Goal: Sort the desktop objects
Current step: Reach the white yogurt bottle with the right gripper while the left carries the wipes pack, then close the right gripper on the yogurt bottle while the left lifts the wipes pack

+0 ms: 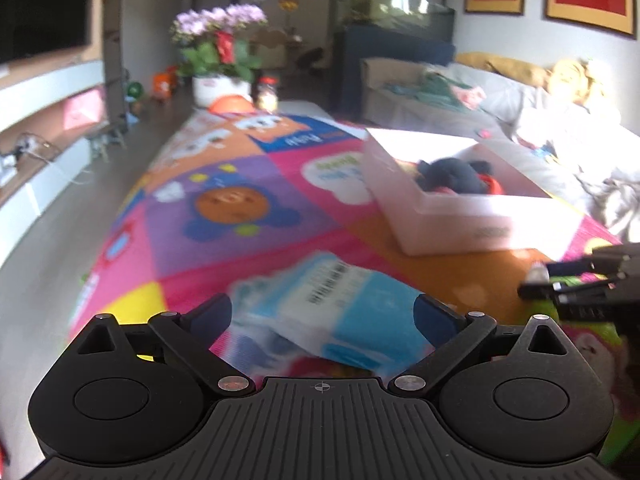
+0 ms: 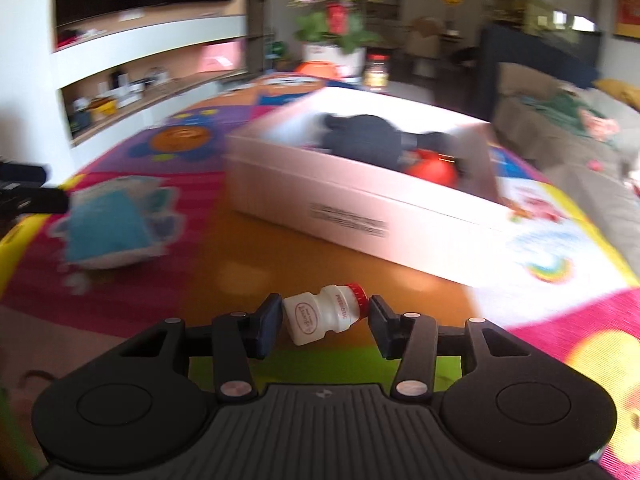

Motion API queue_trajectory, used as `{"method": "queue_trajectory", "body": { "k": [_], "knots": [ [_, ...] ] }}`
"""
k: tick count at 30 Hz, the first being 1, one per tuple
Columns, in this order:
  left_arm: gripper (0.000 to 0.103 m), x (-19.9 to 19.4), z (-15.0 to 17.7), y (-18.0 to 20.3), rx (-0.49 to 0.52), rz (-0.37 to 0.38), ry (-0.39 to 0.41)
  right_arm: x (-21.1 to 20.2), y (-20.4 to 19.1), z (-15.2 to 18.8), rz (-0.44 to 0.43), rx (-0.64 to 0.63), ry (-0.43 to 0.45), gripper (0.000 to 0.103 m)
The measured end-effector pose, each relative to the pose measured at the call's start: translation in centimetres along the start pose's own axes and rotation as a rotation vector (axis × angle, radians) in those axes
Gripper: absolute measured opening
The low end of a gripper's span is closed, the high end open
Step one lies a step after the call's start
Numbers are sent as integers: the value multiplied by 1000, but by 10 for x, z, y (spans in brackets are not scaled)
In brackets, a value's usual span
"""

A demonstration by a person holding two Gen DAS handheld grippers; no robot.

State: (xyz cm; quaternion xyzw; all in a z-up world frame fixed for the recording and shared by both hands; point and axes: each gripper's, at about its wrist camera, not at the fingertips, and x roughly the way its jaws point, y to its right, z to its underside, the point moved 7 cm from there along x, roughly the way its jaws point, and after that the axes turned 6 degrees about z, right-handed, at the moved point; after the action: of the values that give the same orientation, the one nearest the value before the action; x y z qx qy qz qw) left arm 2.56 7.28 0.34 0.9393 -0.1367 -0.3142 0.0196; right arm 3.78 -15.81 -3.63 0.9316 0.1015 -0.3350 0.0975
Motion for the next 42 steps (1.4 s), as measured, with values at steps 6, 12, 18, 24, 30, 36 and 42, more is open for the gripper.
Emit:
{"method": "queue_trajectory", "body": {
  "k": [6,12,18,24,30,36,42],
  "knots": [
    [101,34,4,13,11,7,-81,-1,35,14,52,108,-5,52],
    [102,68,-14,23,19,31,-63,-2,38,17,33,124,19,76],
    [103,79,-12,45,92,108,-71,-5,42,18,26,133,21,84],
    [103,69,7,46,115,105,-105,-4,39,19,19,122,7,84],
    [103,63,23,44,90,97,-105,-3,34,14,9,81,14,84],
    [103,63,23,42,71,95,-98,3,40,5,10,60,-17,58],
    [103,63,22,41,54,64,-98,-5,38,12,-12,70,-51,44]
  ]
}}
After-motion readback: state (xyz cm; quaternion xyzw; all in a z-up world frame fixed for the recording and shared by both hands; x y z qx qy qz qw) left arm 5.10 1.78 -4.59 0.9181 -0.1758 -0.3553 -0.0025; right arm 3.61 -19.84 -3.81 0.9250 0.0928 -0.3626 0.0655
